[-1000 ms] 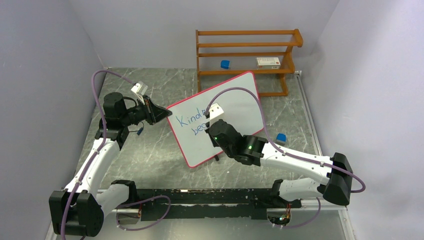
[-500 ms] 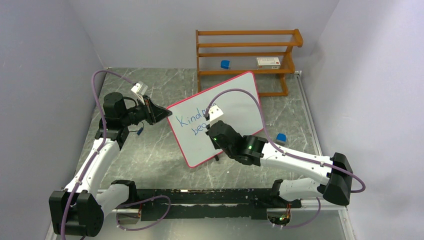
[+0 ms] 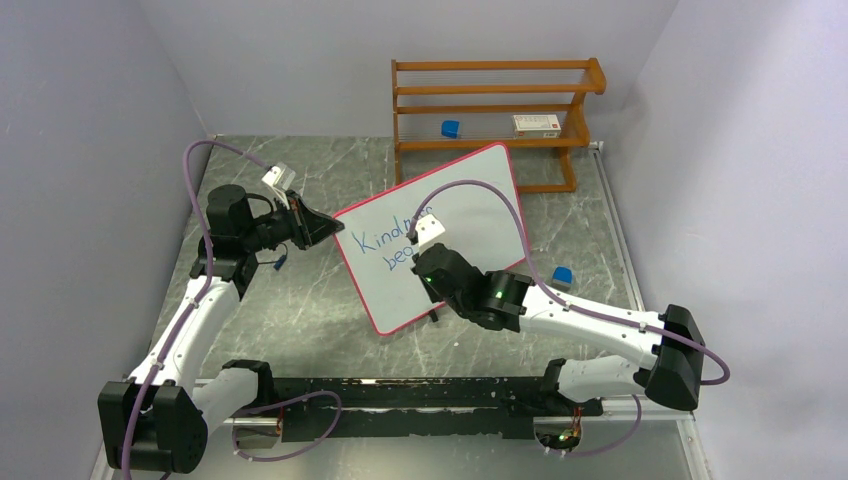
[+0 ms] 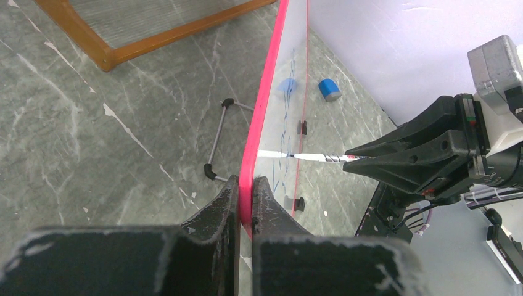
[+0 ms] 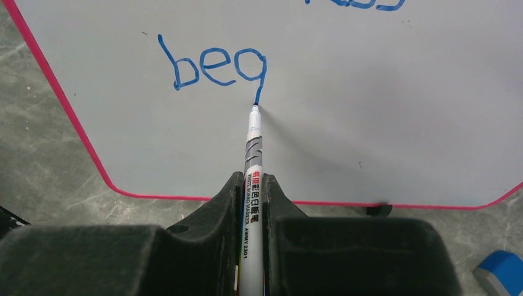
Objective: Write a sentence on the whiteboard
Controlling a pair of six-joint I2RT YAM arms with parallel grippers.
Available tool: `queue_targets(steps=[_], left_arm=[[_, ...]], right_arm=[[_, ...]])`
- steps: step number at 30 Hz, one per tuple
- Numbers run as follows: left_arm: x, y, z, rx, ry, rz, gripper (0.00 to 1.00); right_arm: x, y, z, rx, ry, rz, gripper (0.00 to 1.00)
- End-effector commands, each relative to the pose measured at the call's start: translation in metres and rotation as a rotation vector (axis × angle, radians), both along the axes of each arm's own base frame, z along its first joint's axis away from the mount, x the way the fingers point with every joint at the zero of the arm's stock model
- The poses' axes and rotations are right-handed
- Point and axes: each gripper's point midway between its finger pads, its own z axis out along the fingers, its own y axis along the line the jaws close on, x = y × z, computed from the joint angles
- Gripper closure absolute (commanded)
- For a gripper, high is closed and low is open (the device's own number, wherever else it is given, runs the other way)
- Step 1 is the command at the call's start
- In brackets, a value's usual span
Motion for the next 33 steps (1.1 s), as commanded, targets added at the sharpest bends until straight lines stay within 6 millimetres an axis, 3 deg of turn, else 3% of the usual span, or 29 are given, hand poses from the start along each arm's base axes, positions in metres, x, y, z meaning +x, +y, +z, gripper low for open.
queue_targets(steps=[1,18,33], left_arm=[[0.003,0.006,-0.028,0.063,0.043,0.03,0.95],[0.003,0.006,-0.029,0.062,0.046,0.029,0.95],[0.003,0.006,-0.029,0.066,0.046,0.033,0.95]], right_arm=[[-0.002,0.002,-0.004,-0.013,0.024,0.013,1.0],[-0.003,0.019,0.007,0.084,0.017,0.05,1.0],[-0.005,0.006,0.027,0.137,-0.027,0.031,1.0]])
